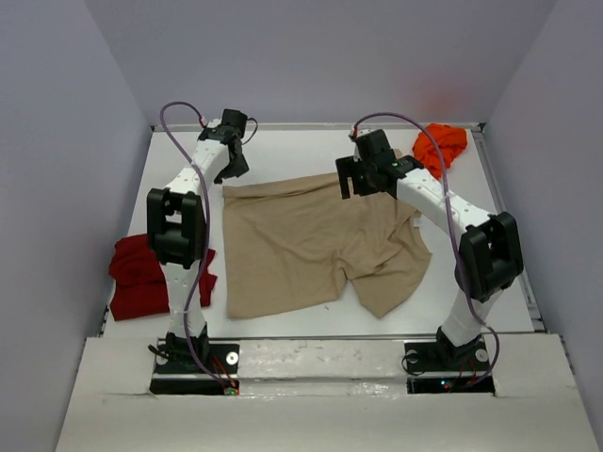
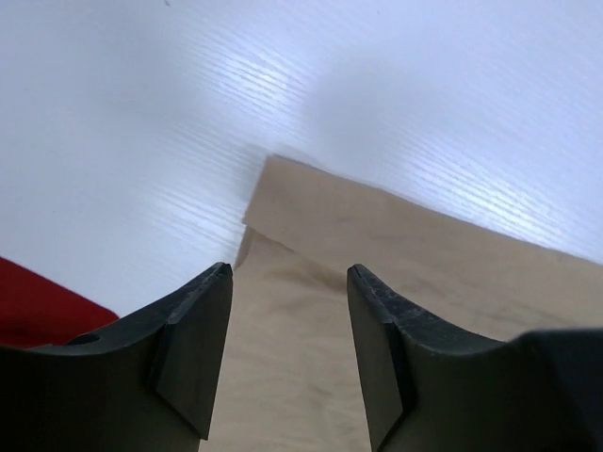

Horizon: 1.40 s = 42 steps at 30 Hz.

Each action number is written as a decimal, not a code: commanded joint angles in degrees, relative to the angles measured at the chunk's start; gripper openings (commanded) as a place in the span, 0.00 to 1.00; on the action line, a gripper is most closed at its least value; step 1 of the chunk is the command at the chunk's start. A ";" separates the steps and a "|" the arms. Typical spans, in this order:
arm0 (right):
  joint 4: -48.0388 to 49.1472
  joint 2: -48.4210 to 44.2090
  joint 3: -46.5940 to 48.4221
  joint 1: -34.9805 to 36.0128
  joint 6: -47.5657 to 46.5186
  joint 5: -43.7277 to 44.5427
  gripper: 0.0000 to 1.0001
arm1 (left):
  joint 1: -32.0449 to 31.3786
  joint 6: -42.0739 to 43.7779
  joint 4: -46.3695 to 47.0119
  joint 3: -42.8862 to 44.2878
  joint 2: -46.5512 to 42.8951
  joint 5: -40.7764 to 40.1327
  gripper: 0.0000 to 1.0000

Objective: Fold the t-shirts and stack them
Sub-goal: Flatten out the tshirt

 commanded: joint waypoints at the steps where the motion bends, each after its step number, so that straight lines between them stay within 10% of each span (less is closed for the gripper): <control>1: 1.93 -7.13 -4.16 -0.46 2.17 -3.15 0.83 | 2.49 1.45 -5.82 6.44 2.83 -5.71 0.59; 10: 2.63 -13.64 -8.11 0.07 2.26 -2.36 0.82 | 6.18 2.60 -2.93 2.49 2.92 2.46 0.39; 42: 2.98 -13.91 -8.56 0.07 1.90 -2.63 0.82 | 0.21 3.65 -0.37 0.29 5.99 7.29 0.48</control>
